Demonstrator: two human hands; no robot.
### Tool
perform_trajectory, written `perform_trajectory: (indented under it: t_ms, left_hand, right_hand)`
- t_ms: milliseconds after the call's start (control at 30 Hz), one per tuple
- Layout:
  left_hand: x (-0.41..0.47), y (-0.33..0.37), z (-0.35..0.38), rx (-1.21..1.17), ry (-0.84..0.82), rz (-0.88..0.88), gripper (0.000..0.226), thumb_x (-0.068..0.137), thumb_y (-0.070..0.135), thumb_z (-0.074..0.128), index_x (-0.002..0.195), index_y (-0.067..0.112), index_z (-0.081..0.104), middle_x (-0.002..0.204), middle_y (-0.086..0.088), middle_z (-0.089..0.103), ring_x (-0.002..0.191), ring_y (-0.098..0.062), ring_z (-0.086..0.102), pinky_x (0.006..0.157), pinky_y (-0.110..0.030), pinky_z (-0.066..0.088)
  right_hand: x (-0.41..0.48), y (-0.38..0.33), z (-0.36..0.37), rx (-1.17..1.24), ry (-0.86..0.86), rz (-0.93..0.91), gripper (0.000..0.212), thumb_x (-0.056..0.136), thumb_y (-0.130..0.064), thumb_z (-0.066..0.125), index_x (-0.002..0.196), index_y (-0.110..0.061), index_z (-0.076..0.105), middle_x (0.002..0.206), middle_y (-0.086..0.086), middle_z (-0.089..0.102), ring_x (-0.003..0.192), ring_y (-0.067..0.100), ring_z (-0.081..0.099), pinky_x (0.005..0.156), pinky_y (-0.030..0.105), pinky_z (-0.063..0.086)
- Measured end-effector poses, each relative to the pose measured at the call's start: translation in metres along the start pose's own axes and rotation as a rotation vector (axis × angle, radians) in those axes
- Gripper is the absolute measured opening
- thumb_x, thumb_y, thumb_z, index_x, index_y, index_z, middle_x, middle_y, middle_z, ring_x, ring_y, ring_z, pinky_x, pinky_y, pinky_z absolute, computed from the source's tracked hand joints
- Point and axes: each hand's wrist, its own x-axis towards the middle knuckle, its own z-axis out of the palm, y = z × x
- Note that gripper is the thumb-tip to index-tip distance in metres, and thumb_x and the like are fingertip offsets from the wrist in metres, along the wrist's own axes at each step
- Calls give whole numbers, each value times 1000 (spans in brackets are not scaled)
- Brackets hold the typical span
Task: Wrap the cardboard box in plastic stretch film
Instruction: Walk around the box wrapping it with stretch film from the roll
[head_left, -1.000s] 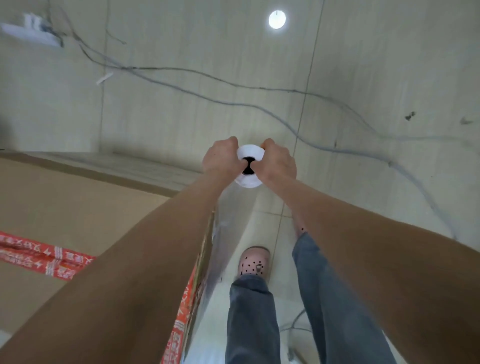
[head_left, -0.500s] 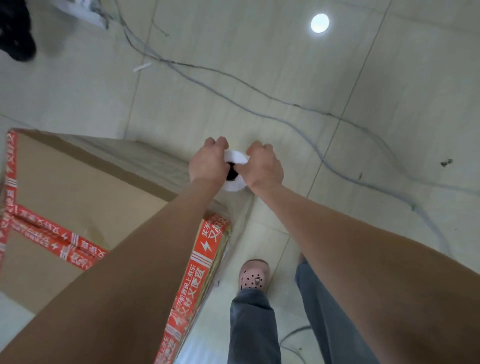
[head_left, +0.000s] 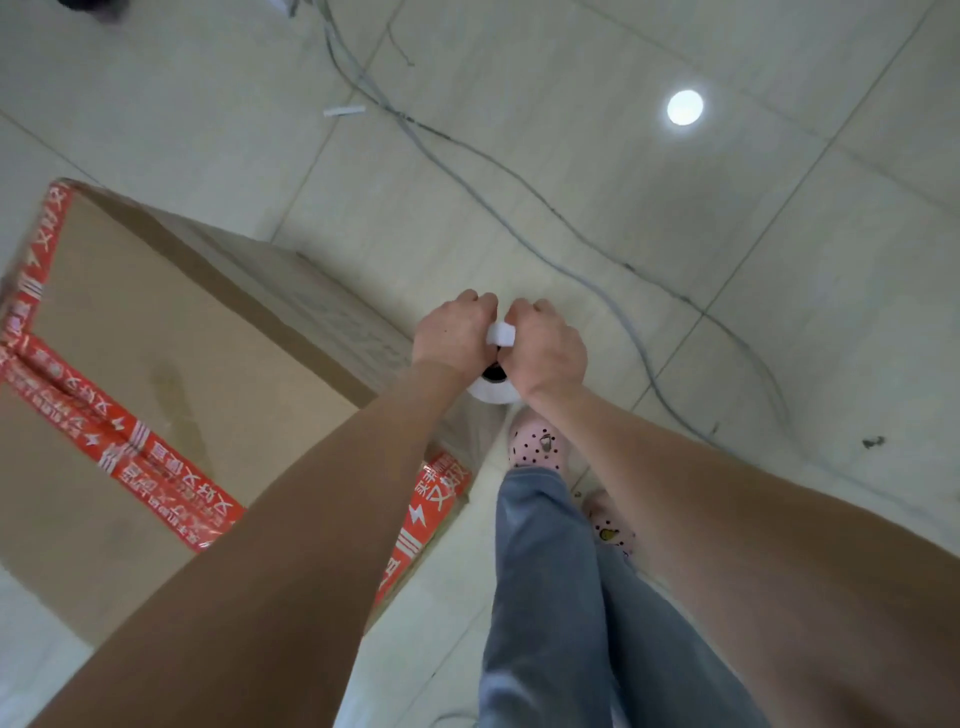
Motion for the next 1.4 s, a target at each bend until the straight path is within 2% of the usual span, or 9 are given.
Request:
perform_trajectory:
  t_ms: [167, 367, 500, 667, 733, 900, 1133, 1300, 1400]
  left_hand:
    - [11, -22, -11, -268, 25, -284, 29, 81, 25, 64, 100, 5, 54, 101, -12, 60, 92, -32, 58, 67, -34, 40]
    - [15, -53, -14, -539, 43, -633, 37, 79, 33, 68, 100, 5, 55, 98, -11, 62, 86, -28, 57, 63, -30, 37]
    - [26, -58, -19, -483, 44, -574, 38, 80, 32, 65, 103, 6, 52, 98, -10, 60, 90, -30, 58, 63, -31, 37]
    - [56, -60, -36, -355, 87, -376, 29, 85, 17, 57, 112, 8, 51, 110, -11, 54, 94, -33, 59, 64, -32, 36]
    - [66, -62, -39, -412, 119, -410, 28, 86, 20, 57, 110, 7, 53, 109, -11, 55, 95, -32, 58, 65, -32, 36]
    - [80, -74, -47, -559, 63, -524, 42, 83, 30, 66, 114, 7, 49, 114, -12, 55, 101, -31, 57, 72, -34, 42]
    - [93, -106, -59, -409, 29, -416, 32, 87, 16, 56, 118, 14, 52, 110, -9, 54, 94, -29, 59, 64, -32, 40]
    - [103, -119, -62, -451, -39, -480, 16, 84, 16, 51, 96, 13, 61, 90, -5, 61, 83, -26, 59, 62, -28, 39]
    - [111, -127, -68, -484, -34, -523, 15, 83, 16, 50, 93, 13, 61, 92, -7, 64, 81, -26, 59, 61, -28, 41]
  right_hand:
    - [30, -29, -7, -134, 12, -215, 38, 87, -10, 58, 124, -19, 52, 122, 4, 47, 108, 26, 52, 68, 32, 41]
    - [44, -53, 2, 39, -4, 40, 40, 84, -20, 61, 119, -10, 45, 120, 10, 46, 101, 35, 57, 69, 35, 39]
    - [62, -66, -9, 22, 11, -28, 30, 84, -12, 57, 114, -10, 50, 116, 11, 50, 95, 35, 59, 67, 34, 38]
    - [88, -82, -22, -87, -51, -300, 32, 87, -10, 49, 117, -17, 56, 114, 7, 56, 102, 29, 57, 72, 34, 41]
    - [96, -83, -22, -42, -16, -219, 36, 87, -12, 50, 122, -18, 51, 119, 6, 54, 107, 29, 55, 73, 33, 39]
    - [112, -85, -26, 205, -52, 240, 43, 83, -31, 65, 118, -15, 45, 122, 9, 47, 105, 33, 57, 78, 33, 40]
    - [134, -124, -26, -1, -116, -65, 30, 86, -19, 57, 115, -19, 54, 114, 7, 53, 98, 27, 58, 70, 28, 34]
    - [149, -141, -25, -179, -137, -257, 28, 88, -17, 49, 115, -19, 56, 110, 6, 55, 97, 29, 59, 69, 30, 35]
    - [159, -151, -28, -210, -136, -299, 29, 87, -15, 49, 115, -18, 56, 108, 6, 56, 96, 30, 59, 70, 30, 35]
